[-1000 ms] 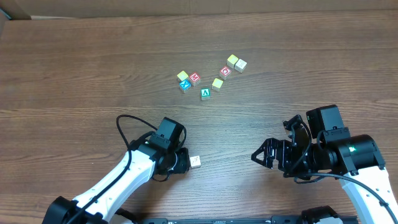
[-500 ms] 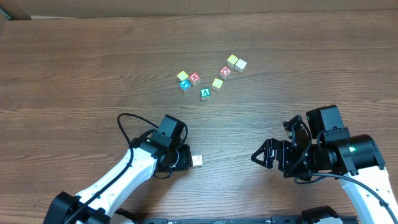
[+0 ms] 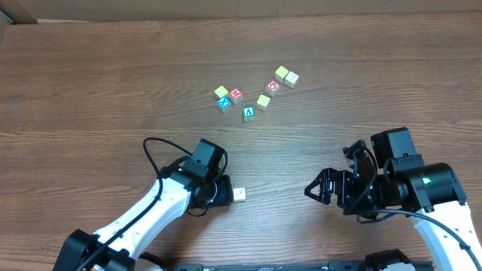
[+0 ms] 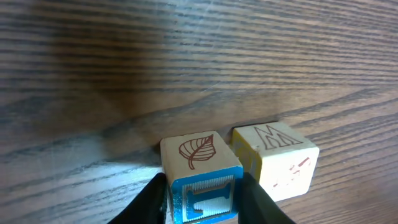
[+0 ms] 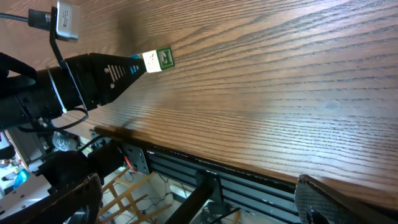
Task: Flip 5 blocks
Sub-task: 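Reach the left gripper back and grasp the green A block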
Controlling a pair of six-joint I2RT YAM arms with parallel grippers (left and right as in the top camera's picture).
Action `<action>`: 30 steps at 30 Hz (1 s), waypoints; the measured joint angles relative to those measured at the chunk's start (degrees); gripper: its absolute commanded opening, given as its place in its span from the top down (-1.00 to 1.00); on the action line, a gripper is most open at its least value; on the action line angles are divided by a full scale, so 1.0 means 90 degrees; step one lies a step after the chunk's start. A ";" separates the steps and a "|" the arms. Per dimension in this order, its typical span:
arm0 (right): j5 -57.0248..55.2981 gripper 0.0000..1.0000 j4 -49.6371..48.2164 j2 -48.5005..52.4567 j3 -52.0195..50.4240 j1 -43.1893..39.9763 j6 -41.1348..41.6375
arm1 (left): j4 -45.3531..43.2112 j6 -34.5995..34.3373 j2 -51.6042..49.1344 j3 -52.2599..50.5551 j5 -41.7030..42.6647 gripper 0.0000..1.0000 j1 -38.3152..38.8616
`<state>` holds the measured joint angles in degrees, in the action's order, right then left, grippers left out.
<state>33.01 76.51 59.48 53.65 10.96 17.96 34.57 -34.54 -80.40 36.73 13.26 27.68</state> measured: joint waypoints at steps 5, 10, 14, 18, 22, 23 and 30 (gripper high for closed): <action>0.0000 -1.00 0.0000 0.0000 0.0000 0.0000 0.0005 | 0.0282 0.0000 0.0316 0.0002 -0.0053 0.22 0.0000; 0.0000 -1.00 -0.0034 0.0000 0.0000 0.0000 0.0002 | 0.0396 0.0002 0.0838 0.0046 -0.0117 -0.12 0.0000; 0.0000 -1.00 -0.0056 0.0000 0.0000 0.0002 0.0002 | 0.0321 -0.0002 0.0947 0.0095 -0.0233 -0.07 -0.0002; 0.0000 -1.00 -0.0095 0.0000 0.0000 0.0002 0.0000 | 0.0002 0.0104 0.0935 0.0182 -0.0335 -0.19 -0.0034; 0.0000 -1.00 -0.0112 0.0000 0.0000 0.0002 0.0000 | 0.0024 0.0318 0.0593 0.0865 -0.0413 -0.26 -0.0134; 0.0000 -1.00 -0.0114 0.0000 0.0000 0.0000 0.0002 | 0.0066 0.0364 0.0440 0.1112 -0.0437 -0.27 -0.0146; 0.0002 -1.00 -0.0100 0.0000 -0.0002 0.0002 0.0000 | 0.0777 0.0799 -0.1486 0.3551 -0.0454 -0.26 -0.0202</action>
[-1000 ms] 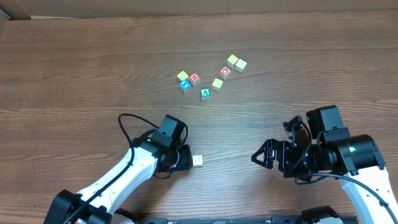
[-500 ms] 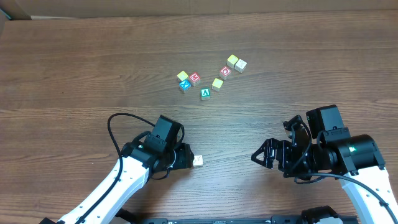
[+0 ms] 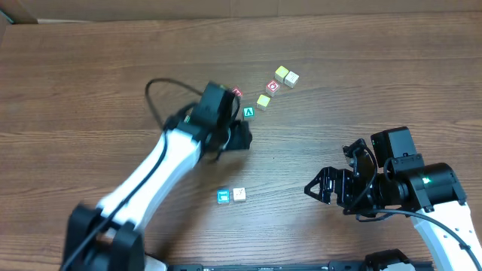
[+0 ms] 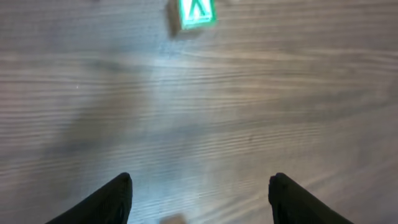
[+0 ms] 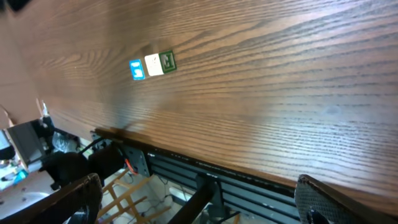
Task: Flip 5 blocks
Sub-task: 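Reach the left gripper back and grasp the green A block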
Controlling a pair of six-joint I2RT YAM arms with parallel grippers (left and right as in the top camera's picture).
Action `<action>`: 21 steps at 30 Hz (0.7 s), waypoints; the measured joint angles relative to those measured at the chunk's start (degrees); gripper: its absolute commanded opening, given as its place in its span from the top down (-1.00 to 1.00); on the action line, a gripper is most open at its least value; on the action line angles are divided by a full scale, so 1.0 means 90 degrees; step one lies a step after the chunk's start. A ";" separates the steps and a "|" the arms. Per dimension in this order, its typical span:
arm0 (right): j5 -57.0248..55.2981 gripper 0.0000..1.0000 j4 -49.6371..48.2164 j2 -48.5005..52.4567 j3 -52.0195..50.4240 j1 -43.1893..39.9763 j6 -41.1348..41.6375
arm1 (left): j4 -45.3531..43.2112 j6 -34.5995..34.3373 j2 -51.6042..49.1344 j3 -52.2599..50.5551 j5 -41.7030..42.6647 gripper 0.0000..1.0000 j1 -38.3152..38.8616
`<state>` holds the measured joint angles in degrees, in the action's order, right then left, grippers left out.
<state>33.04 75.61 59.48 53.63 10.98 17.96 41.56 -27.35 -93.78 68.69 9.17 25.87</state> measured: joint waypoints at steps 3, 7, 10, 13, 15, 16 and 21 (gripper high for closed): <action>-0.0005 -1.00 0.0002 0.0000 0.0000 0.0000 0.0000 | 0.0430 0.0165 -0.0891 0.0937 -0.0015 -0.27 -0.0005; -0.0005 -1.00 -0.0002 0.0000 0.0000 0.0000 0.0000 | 0.0993 0.0284 -0.1984 0.2101 -0.0027 -0.26 -0.0005; -0.0002 -1.00 -0.0002 0.0000 0.0000 0.0000 0.0002 | 0.1319 0.0330 -0.2640 0.2839 -0.0027 -0.23 -0.0005; -0.0002 -0.99 0.0002 0.0000 0.0000 -0.0002 0.0000 | 0.1625 0.0379 -0.3230 0.3546 -0.0029 -0.18 -0.0005; -0.0002 -1.00 0.0000 0.0000 0.0000 0.0000 0.0000 | 0.1702 0.0393 -0.3478 0.3813 -0.0046 -0.17 -0.0005; -0.0005 -1.00 0.0005 0.0000 0.0000 -0.0002 0.0000 | 0.1751 0.0396 -0.3570 0.3915 -0.0053 -0.16 -0.0005; -0.0002 -1.00 0.0002 0.0000 0.0000 -0.0002 0.0002 | 0.1775 0.0376 -0.3793 0.4065 -0.0233 -0.10 -0.0005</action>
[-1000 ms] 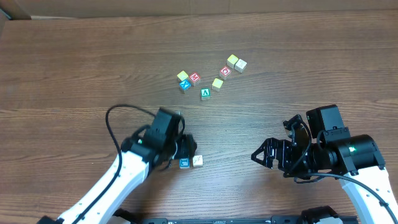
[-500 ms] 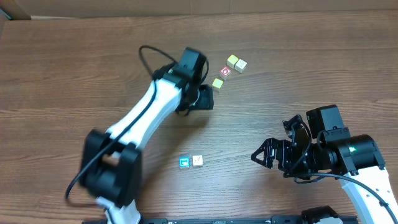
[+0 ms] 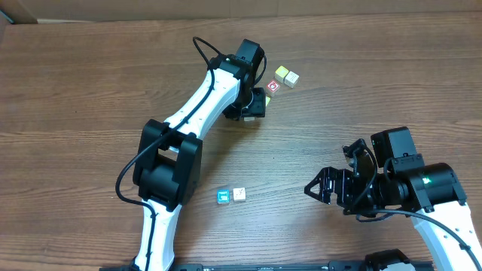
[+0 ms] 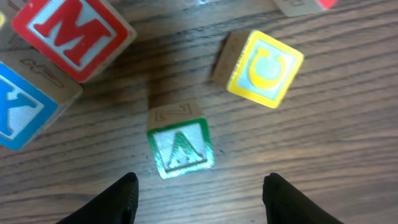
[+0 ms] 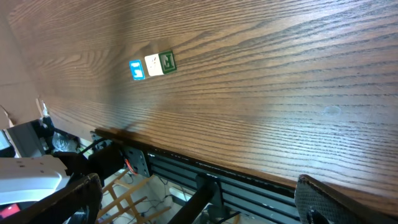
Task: Flip 5 blocks
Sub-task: 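Reach the left gripper back and grasp the green A block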
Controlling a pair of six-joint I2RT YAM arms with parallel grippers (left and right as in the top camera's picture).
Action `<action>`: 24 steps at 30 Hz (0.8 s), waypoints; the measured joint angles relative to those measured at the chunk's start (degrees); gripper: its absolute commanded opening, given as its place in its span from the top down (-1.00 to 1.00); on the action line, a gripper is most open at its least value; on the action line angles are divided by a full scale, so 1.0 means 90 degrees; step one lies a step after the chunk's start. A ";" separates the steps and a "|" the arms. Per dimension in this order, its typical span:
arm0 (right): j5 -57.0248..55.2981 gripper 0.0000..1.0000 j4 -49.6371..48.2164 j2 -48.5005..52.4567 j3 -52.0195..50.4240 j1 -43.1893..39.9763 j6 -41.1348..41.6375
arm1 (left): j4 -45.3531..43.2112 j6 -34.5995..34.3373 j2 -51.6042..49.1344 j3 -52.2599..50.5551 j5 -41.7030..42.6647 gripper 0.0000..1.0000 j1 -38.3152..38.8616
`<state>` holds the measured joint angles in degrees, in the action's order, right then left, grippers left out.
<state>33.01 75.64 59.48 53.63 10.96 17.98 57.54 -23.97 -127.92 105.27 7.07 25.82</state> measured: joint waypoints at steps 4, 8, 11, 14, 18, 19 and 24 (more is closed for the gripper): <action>-0.0002 -1.00 0.0000 0.0000 0.0000 0.0002 -0.0002 | 0.0032 -0.0058 -0.0129 0.0012 -0.0068 0.00 -0.0007; -0.0002 -0.99 -0.0002 0.0000 0.0000 0.0000 -0.0002 | 0.0012 -0.0202 -0.0299 0.0012 -0.0104 0.10 -0.0012; -0.0002 -1.00 0.0005 0.0000 0.0000 0.0002 -0.0002 | -0.0046 -0.0274 -0.0381 0.0012 -0.0126 0.15 -0.0032; -0.0002 -1.00 0.0010 0.0000 0.0000 0.0002 -0.0002 | -0.0155 -0.0323 -0.0386 0.0015 -0.0148 0.17 -0.0051; 0.0000 -0.99 0.0012 0.0000 0.0000 0.0000 -0.0034 | -0.0270 -0.0367 -0.0386 0.0015 -0.0153 0.21 -0.0061; -0.0002 -1.00 0.0012 0.0000 0.0000 0.0002 -0.0034 | -0.0296 -0.0374 -0.0386 0.0015 -0.0153 0.24 -0.0061; -0.0002 -1.00 0.0005 0.0000 0.0000 0.0002 -0.0058 | -0.0321 -0.0481 -0.0386 0.0017 -0.0148 0.50 -0.0061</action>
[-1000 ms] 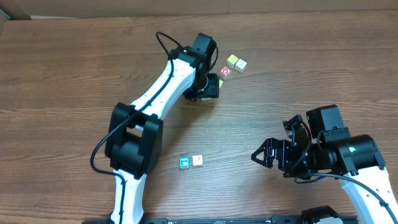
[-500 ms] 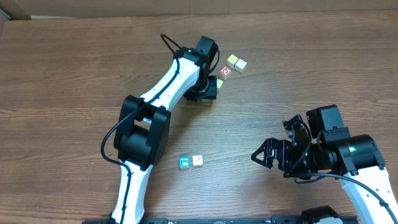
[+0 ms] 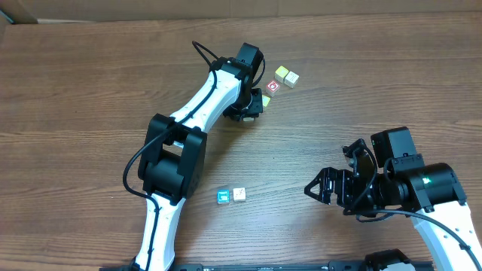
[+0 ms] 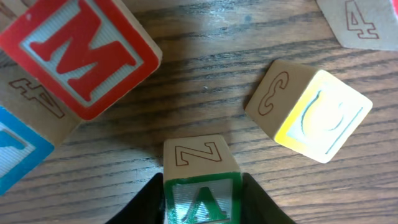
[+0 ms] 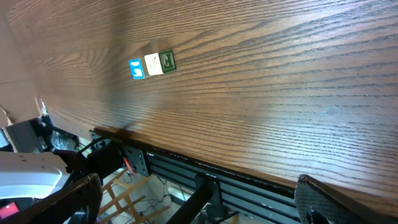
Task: Flip 5 blocks
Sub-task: 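Reach the left gripper back and grasp the green A block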
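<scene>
A green A block (image 4: 202, 196), with a Z on its upper side, sits between the fingers (image 4: 152, 202) of my left gripper (image 4: 202, 200), which is shut on it at the back cluster (image 3: 247, 111). Around it lie a red M block (image 4: 78, 50), a yellow C block (image 4: 311, 112) and a blue block (image 4: 12, 155). My right gripper (image 3: 331, 188) hangs open at the front right, holding nothing. A blue block (image 3: 223, 196) and a cream block (image 3: 239, 194) lie side by side near the front.
A red O block (image 3: 273, 86), a yellow block (image 3: 281, 73) and a cream block (image 3: 291, 77) lie behind the cluster. The right wrist view shows the table's front edge (image 5: 205, 168) with frame and cables below it.
My left gripper was open above the green A block with its fingers wide apart. Now it is lower and shut on that block. The right arm has not moved.
My left gripper was shut on the blue block beside the cream block near the front. Then the blue block lay free there and the gripper was open near the back cluster. Then it stood open over the green A block, and now grips it.
</scene>
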Controlling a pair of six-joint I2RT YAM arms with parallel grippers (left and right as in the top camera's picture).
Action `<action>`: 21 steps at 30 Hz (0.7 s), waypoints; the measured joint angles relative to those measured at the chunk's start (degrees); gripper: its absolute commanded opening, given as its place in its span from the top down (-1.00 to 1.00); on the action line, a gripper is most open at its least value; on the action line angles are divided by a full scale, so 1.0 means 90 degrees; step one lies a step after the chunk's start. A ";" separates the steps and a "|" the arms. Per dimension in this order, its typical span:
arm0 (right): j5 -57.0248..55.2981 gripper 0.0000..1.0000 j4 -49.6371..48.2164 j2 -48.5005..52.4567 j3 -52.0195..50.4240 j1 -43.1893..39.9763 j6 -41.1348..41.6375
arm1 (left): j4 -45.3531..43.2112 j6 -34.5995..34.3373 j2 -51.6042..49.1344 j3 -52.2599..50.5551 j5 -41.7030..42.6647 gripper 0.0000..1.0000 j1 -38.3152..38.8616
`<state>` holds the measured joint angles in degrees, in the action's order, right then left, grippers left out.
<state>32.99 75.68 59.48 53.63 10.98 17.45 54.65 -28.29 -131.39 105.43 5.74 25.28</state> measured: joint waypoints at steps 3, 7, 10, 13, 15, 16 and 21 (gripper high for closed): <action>0.0000 -0.99 0.0002 0.0000 0.0000 0.0000 -0.0017 | 0.0000 -0.0007 0.0000 0.0000 0.0000 0.50 0.0000; 0.0002 -1.00 0.0002 0.0000 0.0000 -0.0002 -0.0039 | 0.0078 -0.0010 0.0000 0.0049 0.0000 0.59 0.0000; 0.0000 -1.00 0.0005 0.0000 0.0000 -0.0002 -0.0049 | 0.0272 -0.0015 0.0000 0.0248 0.0000 0.63 0.0000; 0.0000 -1.00 0.0005 0.0000 0.0000 0.0000 -0.0068 | 0.0534 -0.0010 0.0000 0.0614 0.0000 0.64 0.0000; 0.0000 -1.00 0.0002 0.0000 0.0000 0.0000 -0.0073 | 0.0809 -0.0007 0.0000 0.0942 0.0000 0.74 0.0000; 0.0000 -1.00 0.0005 0.0000 0.0000 0.0000 -0.0070 | 0.1025 -0.0007 0.0000 0.1166 0.0000 0.80 0.0000; 0.0002 -1.00 0.0002 0.0000 0.0000 -0.0002 -0.0085 | 0.2008 -0.0007 0.0002 0.1953 -0.0039 0.86 0.0000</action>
<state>33.01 75.70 59.48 53.63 10.96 16.69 72.73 -28.36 -131.37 123.00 5.39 25.28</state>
